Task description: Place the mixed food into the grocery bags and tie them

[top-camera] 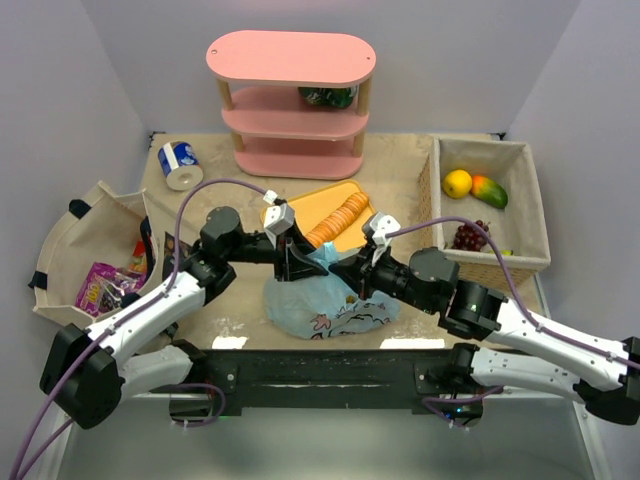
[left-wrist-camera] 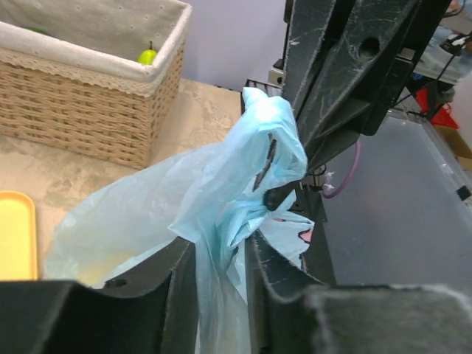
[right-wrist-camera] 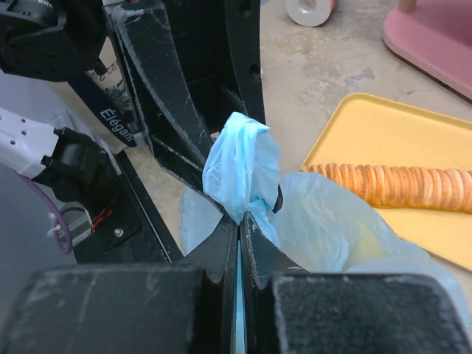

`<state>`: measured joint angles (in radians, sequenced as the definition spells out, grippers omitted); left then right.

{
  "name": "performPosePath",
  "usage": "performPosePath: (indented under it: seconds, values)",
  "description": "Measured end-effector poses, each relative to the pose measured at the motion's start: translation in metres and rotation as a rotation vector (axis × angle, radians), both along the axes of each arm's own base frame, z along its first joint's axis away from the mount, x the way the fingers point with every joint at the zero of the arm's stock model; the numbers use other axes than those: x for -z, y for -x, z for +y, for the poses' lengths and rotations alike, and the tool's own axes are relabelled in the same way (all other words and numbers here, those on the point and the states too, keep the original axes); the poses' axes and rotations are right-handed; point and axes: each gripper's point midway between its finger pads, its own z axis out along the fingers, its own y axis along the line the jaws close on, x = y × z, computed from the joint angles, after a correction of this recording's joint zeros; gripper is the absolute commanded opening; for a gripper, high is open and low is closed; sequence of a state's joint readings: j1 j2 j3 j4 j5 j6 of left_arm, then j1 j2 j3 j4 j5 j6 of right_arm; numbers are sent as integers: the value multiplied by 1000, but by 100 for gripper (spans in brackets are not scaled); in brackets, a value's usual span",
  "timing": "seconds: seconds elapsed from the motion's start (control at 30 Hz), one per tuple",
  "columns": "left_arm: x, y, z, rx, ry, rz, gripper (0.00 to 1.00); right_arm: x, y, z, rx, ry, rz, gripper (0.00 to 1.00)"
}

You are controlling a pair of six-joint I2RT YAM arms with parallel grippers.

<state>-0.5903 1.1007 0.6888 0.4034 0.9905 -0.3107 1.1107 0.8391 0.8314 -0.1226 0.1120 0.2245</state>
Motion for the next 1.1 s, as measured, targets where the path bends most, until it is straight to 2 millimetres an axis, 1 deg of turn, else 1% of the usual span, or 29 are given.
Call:
performPosePath:
  seconds: [0.07, 0.2, 0.33, 0.47, 0.6, 0.7, 0.73, 0.8, 0.83, 0.87, 0.9, 0.93, 0.97, 1.0, 1.03, 1.07, 1.1]
  values:
    - [1, 2, 0, 18, 0, 3, 43, -1, -2, 1, 13, -12, 9, 0]
    - [2, 4, -2, 46, 3, 10, 45, -6, -4, 2, 36, -48, 27, 0]
    - [2, 3, -5, 64, 16, 21, 45, -7, -6, 6, 46, -73, 50, 0]
    - [0, 3, -8, 78, 31, 35, 45, -4, -8, 10, 58, -82, 76, 0]
    - [-3, 2, -9, 83, 44, 44, 44, -8, -12, 12, 77, -111, 87, 0]
    - [-5, 3, -9, 84, 55, 43, 36, -11, -12, 13, 82, -133, 96, 0]
    - [-5, 3, -9, 85, 58, 41, 24, -12, -13, 14, 84, -140, 97, 0]
    - [-5, 4, -9, 86, 60, 48, 12, -15, -14, 14, 92, -154, 100, 0]
    - [-5, 4, -9, 87, 62, 50, 1, -16, -15, 15, 94, -161, 101, 0]
    - [-5, 4, -9, 87, 63, 52, 0, -16, -15, 16, 96, -165, 102, 0]
    - [-5, 5, -9, 88, 66, 48, 0, -16, -16, 16, 100, -167, 103, 4]
    - [-5, 5, -9, 88, 68, 51, 0, -16, -17, 16, 102, -168, 104, 11]
    - [-4, 5, -9, 88, 69, 50, 0, -16, -18, 15, 104, -167, 105, 36]
    - [-4, 5, -9, 88, 70, 49, 0, -16, -19, 14, 107, -168, 107, 51]
    - [-4, 6, -9, 89, 71, 48, 0, -17, -19, 14, 103, -168, 103, 61]
    - [-4, 6, -9, 89, 71, 47, 0, -18, -20, 12, 103, -174, 105, 78]
    - [-4, 6, -9, 92, 71, 46, 0, -19, -21, 10, 97, -166, 91, 87]
